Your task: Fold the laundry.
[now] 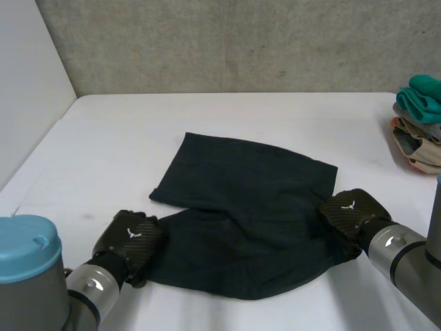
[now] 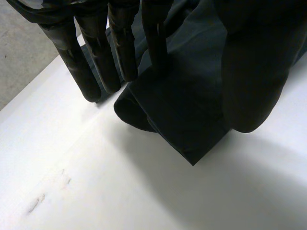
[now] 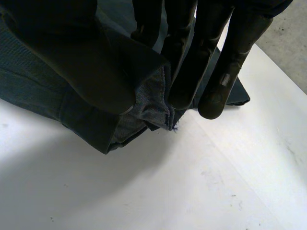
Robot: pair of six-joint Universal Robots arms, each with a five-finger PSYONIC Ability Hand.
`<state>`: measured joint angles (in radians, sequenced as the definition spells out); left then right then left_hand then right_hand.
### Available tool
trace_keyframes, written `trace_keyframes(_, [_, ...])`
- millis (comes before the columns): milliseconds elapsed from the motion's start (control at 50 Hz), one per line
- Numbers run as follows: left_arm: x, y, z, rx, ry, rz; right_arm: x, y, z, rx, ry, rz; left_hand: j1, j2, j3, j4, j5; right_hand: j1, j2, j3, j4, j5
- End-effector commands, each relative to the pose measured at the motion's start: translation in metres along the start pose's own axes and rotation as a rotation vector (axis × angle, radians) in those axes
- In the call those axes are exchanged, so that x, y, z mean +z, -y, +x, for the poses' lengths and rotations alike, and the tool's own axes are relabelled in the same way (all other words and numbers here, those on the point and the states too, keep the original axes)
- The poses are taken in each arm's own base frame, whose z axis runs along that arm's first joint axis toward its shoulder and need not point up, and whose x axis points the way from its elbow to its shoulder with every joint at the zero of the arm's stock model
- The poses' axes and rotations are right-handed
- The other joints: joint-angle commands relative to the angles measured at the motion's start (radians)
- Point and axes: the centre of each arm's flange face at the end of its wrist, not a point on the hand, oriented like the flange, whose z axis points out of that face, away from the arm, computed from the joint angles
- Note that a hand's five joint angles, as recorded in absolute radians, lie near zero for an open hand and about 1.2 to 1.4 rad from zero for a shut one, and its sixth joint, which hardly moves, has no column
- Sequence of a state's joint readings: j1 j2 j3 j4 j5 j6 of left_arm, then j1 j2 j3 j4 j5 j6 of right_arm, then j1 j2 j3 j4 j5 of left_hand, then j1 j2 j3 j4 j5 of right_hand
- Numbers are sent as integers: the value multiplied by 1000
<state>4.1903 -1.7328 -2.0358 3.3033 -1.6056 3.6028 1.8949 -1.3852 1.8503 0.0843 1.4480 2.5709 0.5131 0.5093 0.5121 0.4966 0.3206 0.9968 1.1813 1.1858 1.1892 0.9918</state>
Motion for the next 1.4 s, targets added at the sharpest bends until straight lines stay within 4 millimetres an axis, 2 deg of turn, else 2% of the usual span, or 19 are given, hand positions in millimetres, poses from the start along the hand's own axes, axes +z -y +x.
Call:
trace_keyframes(20, [15,-9,6,3,-28,-44,0,0,0,-1,1,1,32,36,33,49,50,399,215,210,207,230])
trace_keyframes(120, [21,-12,8,3,-36,-61,1,0,0,-2,-4,8,117,121,118,133,135,399,215,210,207,230])
trace_keyframes(200, [22,-12,9,5,-39,-59,2,0,1,-1,-10,9,547,551,548,564,565,399,215,210,207,230])
trace_keyframes(220, [22,-11,9,5,-37,-55,2,0,2,0,-12,10,880,884,881,896,898,399,215,210,207,230])
trace_keyframes(320, [12,1,5,9,-18,-9,1,1,3,-11,-15,0,883,887,884,900,901,399,215,210,207,230])
trace_keyframes(380, [-7,16,-3,16,0,30,-7,0,0,-35,10,-35,883,887,884,900,901,399,215,210,207,230])
trace_keyframes(420, [-19,19,-3,34,-14,18,-16,-4,-4,-59,47,-91,883,887,884,900,901,399,215,210,207,230])
trace_keyframes(460, [-41,21,0,89,-63,-27,-35,-11,-8,-119,125,-196,883,887,884,900,901,399,215,210,207,230])
trace_keyframes(520, [-67,15,8,171,-159,-136,-56,-20,-17,-224,235,-296,883,887,884,900,901,399,215,210,207,230])
trace_keyframes(580, [-78,12,11,207,-209,-198,-53,-21,-10,-254,219,-293,883,887,884,900,901,399,215,210,207,230])
trace_keyframes(620, [-73,22,6,204,-188,-161,-46,-19,-2,-245,166,-265,883,887,884,900,901,399,215,210,207,230])
trace_keyframes(700, [-53,42,-1,189,-117,-42,-39,-10,5,-206,109,-207,883,887,884,900,901,399,215,210,207,230])
trace_keyframes(760, [-20,58,-5,183,-52,63,-30,-1,13,-145,63,-154,883,887,884,900,901,399,215,210,207,230])
trace_keyframes(780, [-20,59,-5,182,-50,69,-24,6,19,-110,27,-108,883,887,884,900,901,399,215,210,207,230])
trace_keyframes(920, [44,91,-12,168,58,242,8,30,45,-14,-110,69,883,887,884,900,901,399,215,210,207,230])
trace_keyframes(1000, [90,105,-14,163,117,308,26,31,52,-6,-152,96,883,887,884,900,901,399,215,210,207,230])
trace_keyframes(1220, [178,103,-7,151,202,370,80,21,71,-7,-347,94,883,887,884,900,901,399,215,210,207,230])
trace_keyframes(1300, [196,99,-3,147,219,390,97,15,74,0,-377,87,883,887,884,900,901,399,215,210,207,230])
trace_keyframes(1400, [207,96,-1,140,237,395,109,9,80,12,-440,56,883,887,884,900,901,399,215,210,207,230])
